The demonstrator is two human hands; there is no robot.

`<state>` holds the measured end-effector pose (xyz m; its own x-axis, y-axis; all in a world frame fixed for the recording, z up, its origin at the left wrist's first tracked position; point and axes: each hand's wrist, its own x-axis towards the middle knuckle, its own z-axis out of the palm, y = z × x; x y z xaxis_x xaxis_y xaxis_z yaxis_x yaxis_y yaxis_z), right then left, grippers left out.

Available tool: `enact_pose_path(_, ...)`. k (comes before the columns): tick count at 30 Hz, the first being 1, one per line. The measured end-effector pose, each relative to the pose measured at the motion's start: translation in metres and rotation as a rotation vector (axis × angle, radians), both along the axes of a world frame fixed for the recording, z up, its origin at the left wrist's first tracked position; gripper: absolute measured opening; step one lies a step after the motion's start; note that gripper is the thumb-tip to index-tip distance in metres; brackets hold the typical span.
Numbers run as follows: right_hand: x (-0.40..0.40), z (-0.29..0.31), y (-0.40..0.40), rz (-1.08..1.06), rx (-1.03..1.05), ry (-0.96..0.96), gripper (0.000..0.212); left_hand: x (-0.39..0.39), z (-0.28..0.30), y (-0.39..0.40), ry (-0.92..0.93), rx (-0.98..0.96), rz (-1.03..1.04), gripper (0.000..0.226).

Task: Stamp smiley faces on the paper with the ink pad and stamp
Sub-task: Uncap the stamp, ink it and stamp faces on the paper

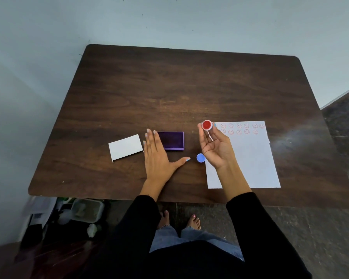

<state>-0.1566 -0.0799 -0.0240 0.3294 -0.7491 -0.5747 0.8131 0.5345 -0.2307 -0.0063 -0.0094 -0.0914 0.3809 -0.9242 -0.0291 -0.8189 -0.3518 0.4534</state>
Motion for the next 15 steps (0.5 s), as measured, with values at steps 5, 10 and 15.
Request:
enact_pose_path(5, 0.018, -0.008, -0.002, 0.075, -0.103, 0.436, 0.013, -0.001, -0.003, 0.0, -0.014, -0.008, 0.001, 0.128)
enact_pose_path(10, 0.049, -0.024, 0.012, 0.261, -0.583, 1.25, 0.025, 0.004, -0.004, 0.005, 0.008, 0.002, 0.062, 0.132)
enact_pose_path(15, 0.066, -0.035, 0.015, 0.396, -0.883, 1.576, 0.029, 0.003, -0.003, -0.003, 0.031, 0.034, 0.071, 0.121)
